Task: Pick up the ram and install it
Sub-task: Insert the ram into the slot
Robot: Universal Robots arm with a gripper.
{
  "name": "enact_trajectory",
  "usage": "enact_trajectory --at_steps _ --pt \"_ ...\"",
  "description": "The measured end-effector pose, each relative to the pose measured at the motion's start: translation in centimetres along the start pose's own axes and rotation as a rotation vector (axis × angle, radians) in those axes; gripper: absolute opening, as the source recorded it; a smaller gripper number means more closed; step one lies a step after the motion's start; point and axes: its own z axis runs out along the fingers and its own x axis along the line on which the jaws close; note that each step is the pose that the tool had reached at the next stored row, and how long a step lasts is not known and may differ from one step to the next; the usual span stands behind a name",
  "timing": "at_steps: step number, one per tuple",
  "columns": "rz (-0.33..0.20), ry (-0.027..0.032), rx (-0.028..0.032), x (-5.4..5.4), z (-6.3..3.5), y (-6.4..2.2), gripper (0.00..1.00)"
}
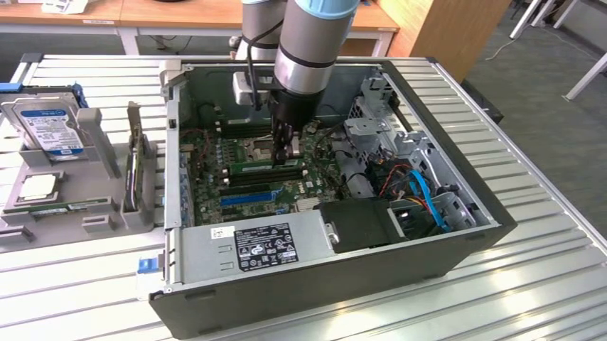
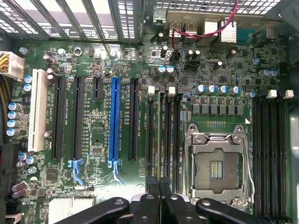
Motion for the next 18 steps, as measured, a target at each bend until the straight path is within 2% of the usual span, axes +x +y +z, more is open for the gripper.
enact_trajectory --at_steps 18 --pt "0.003 -0.0001 0.0001 0.68 -0.04 0.0 0.11"
